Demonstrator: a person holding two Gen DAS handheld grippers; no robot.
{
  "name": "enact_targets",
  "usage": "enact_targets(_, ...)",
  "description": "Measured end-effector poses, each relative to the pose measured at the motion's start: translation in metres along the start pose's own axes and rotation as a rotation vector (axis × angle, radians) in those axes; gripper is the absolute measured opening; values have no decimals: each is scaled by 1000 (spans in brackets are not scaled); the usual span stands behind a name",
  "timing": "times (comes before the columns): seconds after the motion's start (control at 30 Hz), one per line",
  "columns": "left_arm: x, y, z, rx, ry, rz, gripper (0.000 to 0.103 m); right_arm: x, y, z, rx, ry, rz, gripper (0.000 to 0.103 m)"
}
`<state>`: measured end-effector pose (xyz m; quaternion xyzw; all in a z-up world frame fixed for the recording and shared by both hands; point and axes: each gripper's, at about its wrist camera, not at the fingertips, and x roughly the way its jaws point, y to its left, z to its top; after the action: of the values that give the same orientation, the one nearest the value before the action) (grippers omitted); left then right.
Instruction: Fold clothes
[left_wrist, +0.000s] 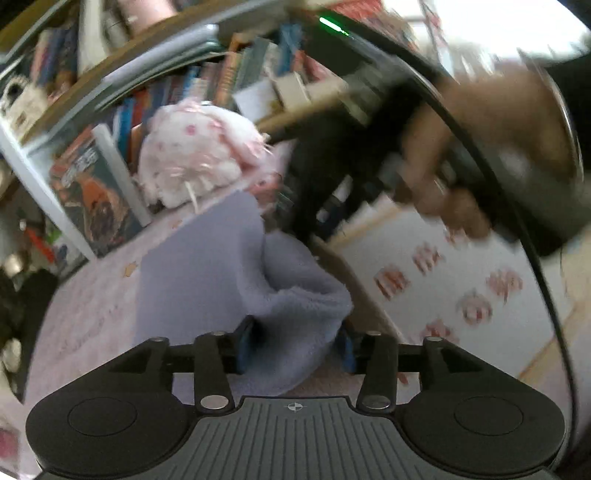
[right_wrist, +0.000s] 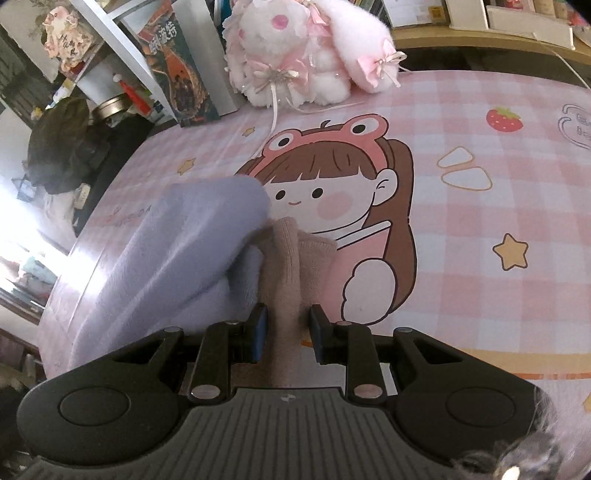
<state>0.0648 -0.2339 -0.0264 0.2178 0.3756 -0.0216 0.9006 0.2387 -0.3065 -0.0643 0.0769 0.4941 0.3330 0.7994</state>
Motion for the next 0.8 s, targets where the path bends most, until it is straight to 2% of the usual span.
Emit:
enact_targets(0.1,-3,6,-4,-67,9,-26,48,-1,0,1,-7,6,-1,27)
enact_targets(0.2,-16,27,-5,-215,5,-93,48,-11,-5,0,12,-13,-12,32)
enact_targets(0.27,-32,42,-5,-337,-27,-166,49,-26,-11,-1,37,-42,12,32)
enact_targets(0.37,-59,76,-14,-527,-119,-271,49,-47,-18,-2,72,-74,74,36)
enact_targets(0.47,-71,109,-27,-715,-210,-257,49,-60,-21,-4,107,-60,170,37)
enact_targets(0.53,-63,124,-32,-798,-207,-181,45,-60,-20,-5,132,-25,241,37)
enact_targets(0.57,-56,128,-32,-812,-191,-147,43,-58,-18,-7,150,-5,265,38)
enact_targets(0.67,-28,116,-29,-741,-89,-93,43,-44,-17,-13,229,68,325,49)
enact_targets(0.73,-8,95,-30,-626,8,-89,43,-41,-15,-14,254,68,353,56)
enact_targets(0.8,1,72,-35,-531,43,-67,43,-41,-13,-14,262,45,382,58)
